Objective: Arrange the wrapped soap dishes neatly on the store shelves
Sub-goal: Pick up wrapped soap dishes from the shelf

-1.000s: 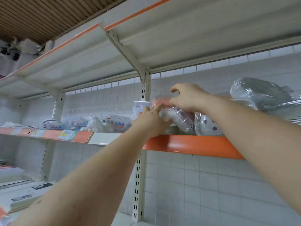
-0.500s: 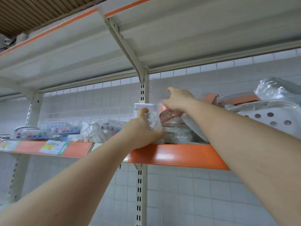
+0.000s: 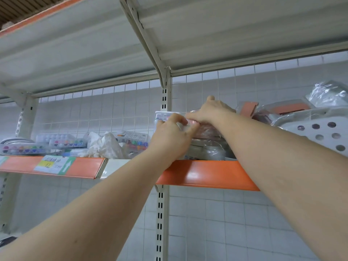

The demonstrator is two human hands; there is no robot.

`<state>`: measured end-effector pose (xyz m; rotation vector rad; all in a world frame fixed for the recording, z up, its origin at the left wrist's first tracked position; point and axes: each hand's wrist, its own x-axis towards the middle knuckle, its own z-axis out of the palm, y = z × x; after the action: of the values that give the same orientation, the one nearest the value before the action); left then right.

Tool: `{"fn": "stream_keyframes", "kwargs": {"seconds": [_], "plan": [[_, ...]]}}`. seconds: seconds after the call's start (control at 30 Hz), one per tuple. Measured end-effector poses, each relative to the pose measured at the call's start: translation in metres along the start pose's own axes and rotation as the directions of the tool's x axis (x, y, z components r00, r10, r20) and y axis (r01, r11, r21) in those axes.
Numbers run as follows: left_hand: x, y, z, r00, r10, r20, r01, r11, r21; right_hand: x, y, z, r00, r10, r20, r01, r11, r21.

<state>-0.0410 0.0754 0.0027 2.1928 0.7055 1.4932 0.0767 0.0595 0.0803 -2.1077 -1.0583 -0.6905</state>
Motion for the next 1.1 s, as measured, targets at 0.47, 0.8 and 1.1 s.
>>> {"fn": "stream_keyframes", "kwargs": {"seconds": [0.47, 0.8, 1.1], "plan": [[0.016, 0.005, -0.001, 0.928, -0.347, 0.135, 0.368, 0.911, -0.189, -0.014, 0.004, 0.000, 0.999, -0.036, 0.001, 0.036, 0.999, 0.039], [0.001, 0.012, -0.021, 0.876, -0.378, 0.300, 0.477, 0.774, -0.417, -0.025, -0.010, 0.005, 0.997, -0.076, -0.022, 0.079, 0.941, 0.330], [-0.003, 0.009, -0.027, 0.880, -0.370, 0.298, 0.474, 0.642, -0.603, -0.022, -0.004, 0.009, 0.996, 0.052, 0.069, -0.081, 0.849, 0.522]]}}
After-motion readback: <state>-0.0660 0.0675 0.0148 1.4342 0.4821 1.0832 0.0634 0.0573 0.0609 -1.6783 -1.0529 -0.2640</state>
